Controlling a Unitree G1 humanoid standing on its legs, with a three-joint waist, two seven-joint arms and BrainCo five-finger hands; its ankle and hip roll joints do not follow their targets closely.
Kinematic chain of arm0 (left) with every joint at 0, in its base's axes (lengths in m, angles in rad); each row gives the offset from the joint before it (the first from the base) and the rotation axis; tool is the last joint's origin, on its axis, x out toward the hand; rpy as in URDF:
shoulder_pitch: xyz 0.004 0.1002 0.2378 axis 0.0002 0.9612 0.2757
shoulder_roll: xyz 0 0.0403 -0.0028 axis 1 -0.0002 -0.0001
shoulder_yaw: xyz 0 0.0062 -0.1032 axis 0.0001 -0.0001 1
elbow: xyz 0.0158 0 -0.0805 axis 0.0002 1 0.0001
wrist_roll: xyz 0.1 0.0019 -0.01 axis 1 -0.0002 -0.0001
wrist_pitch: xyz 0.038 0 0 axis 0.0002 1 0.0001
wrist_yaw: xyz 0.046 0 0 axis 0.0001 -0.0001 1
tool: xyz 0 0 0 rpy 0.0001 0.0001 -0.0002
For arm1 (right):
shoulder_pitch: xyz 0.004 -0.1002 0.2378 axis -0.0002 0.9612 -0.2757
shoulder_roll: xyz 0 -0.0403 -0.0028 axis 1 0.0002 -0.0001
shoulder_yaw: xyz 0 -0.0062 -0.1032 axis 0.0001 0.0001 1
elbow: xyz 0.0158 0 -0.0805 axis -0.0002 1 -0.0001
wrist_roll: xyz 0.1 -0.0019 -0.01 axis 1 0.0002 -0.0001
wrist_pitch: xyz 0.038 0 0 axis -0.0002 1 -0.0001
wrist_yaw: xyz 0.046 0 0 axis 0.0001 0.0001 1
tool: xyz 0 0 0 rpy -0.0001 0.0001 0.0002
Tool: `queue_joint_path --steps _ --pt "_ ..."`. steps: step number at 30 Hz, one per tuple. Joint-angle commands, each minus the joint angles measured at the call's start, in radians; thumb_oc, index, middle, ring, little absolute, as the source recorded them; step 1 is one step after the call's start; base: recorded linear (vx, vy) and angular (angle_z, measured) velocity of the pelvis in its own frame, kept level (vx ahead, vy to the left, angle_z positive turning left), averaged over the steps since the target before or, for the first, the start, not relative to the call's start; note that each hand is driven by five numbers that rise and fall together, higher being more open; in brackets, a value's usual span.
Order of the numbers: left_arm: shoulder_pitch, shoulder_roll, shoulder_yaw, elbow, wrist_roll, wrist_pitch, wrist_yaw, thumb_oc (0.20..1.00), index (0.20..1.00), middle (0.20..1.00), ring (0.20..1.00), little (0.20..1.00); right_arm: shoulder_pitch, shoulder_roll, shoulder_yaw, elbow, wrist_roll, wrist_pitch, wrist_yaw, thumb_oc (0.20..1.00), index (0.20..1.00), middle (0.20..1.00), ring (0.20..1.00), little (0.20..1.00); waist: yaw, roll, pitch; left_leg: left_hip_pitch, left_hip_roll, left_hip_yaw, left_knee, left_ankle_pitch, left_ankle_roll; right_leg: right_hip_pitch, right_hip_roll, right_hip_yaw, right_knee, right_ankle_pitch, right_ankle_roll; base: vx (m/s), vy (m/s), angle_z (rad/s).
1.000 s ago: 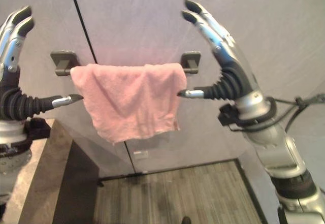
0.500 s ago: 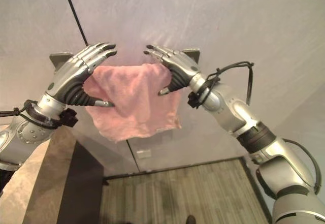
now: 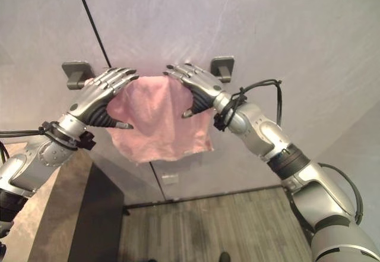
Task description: Put brush and paste in cup on sink, flatten towel.
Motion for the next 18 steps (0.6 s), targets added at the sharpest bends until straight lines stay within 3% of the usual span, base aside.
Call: queue_joint_path --steps 1,10,18 --pt "-0.027 0.062 -0.083 0.008 0.056 -0.015 -0.028 1.0 1.0 1.0 1.0 1.0 -0.094 -0.056 0.114 -0.018 -0.073 -0.03 0.04 1.0 1.0 1.0 1.0 1.0 0.009 -0.031 -0.002 0.063 -0.005 0.023 0.004 -0.047 0.01 0.04 -0.061 0.031 0.063 -0.044 0.067 0.0 0.0 0.0" --pt "0.11 0.144 -0.038 0.061 0.14 -0.014 -0.043 1.0 1.0 1.0 1.0 1.0 0.006 -0.215 0.128 -0.013 -0.121 -0.062 0.045 1.0 1.0 1.0 1.0 1.0 0.003 -0.028 -0.017 0.089 0.002 0.035 0.004 -0.05 0.005 0.064 -0.053 0.032 0.056 -0.058 0.066 0.0 0.0 0.0" --pt "0.236 0.097 0.091 0.139 0.06 0.019 -0.038 1.0 1.0 1.0 1.0 1.0 0.062 -0.245 0.091 0.038 -0.086 -0.046 0.037 1.0 1.0 1.0 1.0 1.0 0.012 -0.024 -0.016 0.091 0.01 0.038 0.004 -0.043 -0.001 0.07 -0.047 0.025 0.047 -0.057 0.063 0.0 0.0 0.0"
